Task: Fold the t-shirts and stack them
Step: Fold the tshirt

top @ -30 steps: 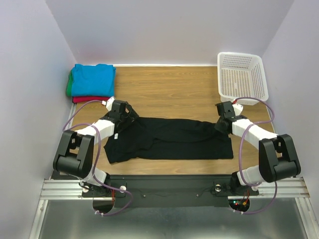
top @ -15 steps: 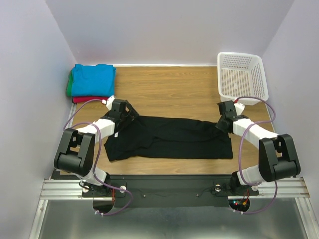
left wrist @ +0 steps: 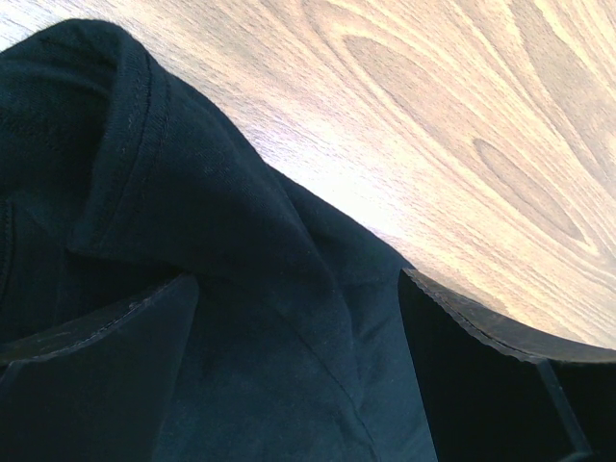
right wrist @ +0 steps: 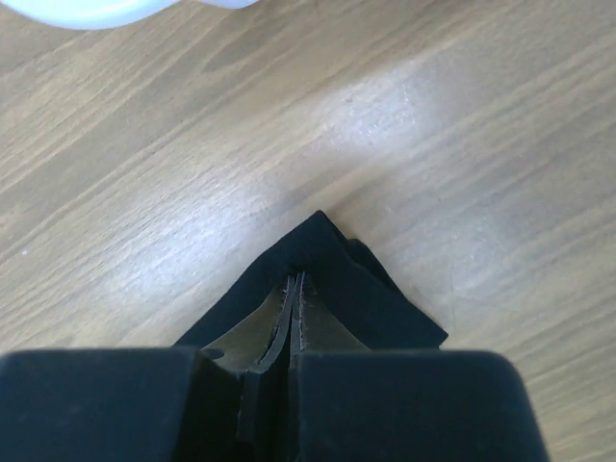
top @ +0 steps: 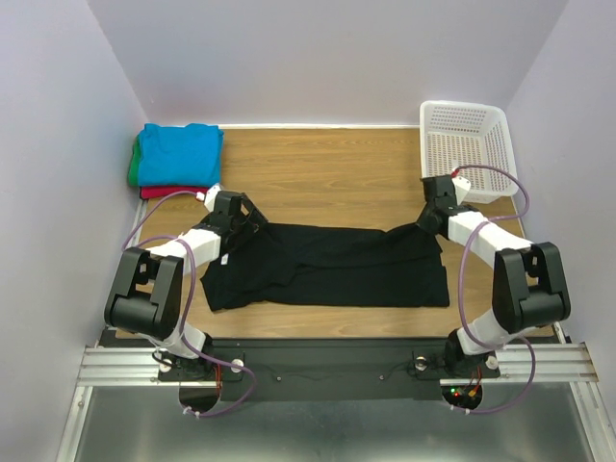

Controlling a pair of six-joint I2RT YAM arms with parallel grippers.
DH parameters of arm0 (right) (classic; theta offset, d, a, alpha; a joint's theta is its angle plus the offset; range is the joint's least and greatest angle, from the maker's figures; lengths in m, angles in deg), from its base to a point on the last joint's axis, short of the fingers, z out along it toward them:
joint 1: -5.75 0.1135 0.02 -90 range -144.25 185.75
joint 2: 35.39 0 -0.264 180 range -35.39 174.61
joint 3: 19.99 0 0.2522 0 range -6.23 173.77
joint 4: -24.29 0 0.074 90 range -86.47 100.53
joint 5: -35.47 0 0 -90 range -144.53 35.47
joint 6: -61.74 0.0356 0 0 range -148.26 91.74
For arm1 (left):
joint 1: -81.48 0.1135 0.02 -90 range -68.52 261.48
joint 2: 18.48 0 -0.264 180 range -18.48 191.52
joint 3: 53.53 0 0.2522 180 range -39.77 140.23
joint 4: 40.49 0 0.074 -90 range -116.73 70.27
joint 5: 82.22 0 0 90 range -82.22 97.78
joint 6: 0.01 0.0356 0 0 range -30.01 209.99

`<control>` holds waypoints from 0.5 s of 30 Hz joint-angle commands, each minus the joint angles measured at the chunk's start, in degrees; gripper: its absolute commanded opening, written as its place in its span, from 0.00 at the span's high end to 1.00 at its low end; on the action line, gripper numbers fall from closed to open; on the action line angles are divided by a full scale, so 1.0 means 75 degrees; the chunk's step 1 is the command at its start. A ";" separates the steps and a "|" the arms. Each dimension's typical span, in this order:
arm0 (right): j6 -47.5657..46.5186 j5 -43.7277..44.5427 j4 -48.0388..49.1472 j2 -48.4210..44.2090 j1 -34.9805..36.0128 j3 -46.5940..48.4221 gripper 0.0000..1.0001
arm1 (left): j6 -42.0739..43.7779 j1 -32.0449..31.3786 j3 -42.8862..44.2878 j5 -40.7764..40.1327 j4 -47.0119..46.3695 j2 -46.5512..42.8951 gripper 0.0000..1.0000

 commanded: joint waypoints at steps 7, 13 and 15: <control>-0.0039 0.0656 0.0271 0.0005 -0.0065 0.0096 0.91 | 0.0031 0.0111 -0.0066 -0.0113 0.0770 0.0333 0.03; -0.0296 0.0377 0.0154 -0.0429 -0.0065 0.0201 0.56 | -0.0520 0.0111 0.0214 -0.0896 0.1682 0.0251 0.02; -0.0390 -0.0276 0.0143 -0.0628 -0.0065 0.0225 0.52 | -0.0474 0.0111 0.0332 -0.1015 0.1812 -0.0075 0.02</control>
